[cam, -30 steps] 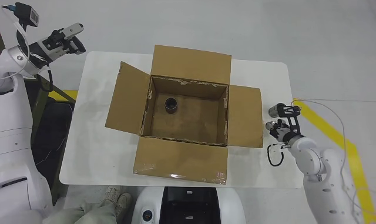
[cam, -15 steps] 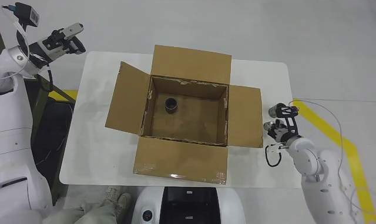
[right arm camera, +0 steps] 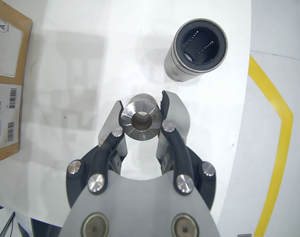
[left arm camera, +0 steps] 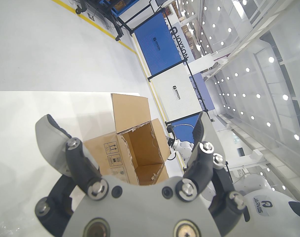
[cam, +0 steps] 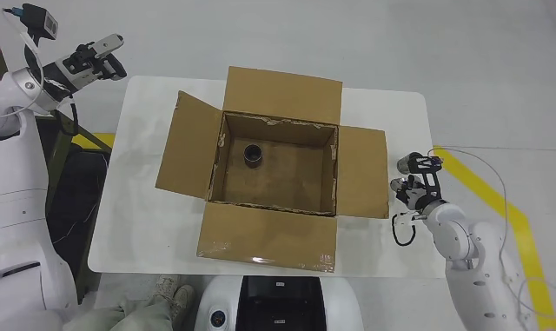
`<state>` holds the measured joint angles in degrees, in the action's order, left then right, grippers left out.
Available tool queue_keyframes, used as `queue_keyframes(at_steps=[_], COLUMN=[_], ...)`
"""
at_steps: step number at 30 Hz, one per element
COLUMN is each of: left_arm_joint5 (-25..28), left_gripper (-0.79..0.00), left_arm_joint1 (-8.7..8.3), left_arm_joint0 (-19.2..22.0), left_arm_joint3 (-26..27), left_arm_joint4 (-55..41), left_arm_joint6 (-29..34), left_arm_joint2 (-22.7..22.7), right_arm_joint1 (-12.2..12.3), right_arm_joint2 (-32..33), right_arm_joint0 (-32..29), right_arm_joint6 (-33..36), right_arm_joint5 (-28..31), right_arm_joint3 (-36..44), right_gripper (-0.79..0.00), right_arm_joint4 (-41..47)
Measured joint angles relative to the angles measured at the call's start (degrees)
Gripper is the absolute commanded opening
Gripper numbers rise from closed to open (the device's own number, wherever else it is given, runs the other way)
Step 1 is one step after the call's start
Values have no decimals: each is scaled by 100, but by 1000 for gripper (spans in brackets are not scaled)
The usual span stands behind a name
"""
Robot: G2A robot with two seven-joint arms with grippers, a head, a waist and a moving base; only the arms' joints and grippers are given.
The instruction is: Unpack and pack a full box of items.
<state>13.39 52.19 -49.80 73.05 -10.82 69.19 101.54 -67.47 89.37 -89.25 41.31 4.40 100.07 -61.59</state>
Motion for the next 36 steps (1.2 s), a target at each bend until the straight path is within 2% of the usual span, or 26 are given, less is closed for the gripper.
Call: queue_keyframes(at_steps=[15, 16, 17, 18, 23, 27, 36], left_arm_joint5=[0, 0, 0, 0, 0, 0, 0], left_gripper=[0, 0, 0, 0, 0, 0, 0], left_arm_joint1=[0, 0, 0, 0, 0, 0, 0], left_arm_joint0=[0, 0, 0, 0, 0, 0, 0], left_arm_joint3=[0, 0, 0, 0, 0, 0, 0], left_arm_joint4=[0, 0, 0, 0, 0, 0, 0], left_arm_joint6=[0, 0, 0, 0, 0, 0, 0], left_arm_joint2=[0, 0, 0, 0, 0, 0, 0], right_arm_joint1=[-8, -9, -9, -10, -16, -16, -10], right_arm_joint2=[-138, -150, -161, -175, -231, -244, -265], right_arm_joint0=[228, 255, 272, 287, 367, 399, 329], right_arm_joint6=[-119, -121, -119, -111, -108, -116, -62], right_arm_joint5=[-211, -221, -239, -264, -325, -330, -483], right_arm_joint3=[-438, -472, -493, -509, -620, -678, -497], right_gripper=[-785, -754, -668, -616, -566, -425, -394], right_arm_joint4=[-81, -87, -97, -114, -117, -99, -218])
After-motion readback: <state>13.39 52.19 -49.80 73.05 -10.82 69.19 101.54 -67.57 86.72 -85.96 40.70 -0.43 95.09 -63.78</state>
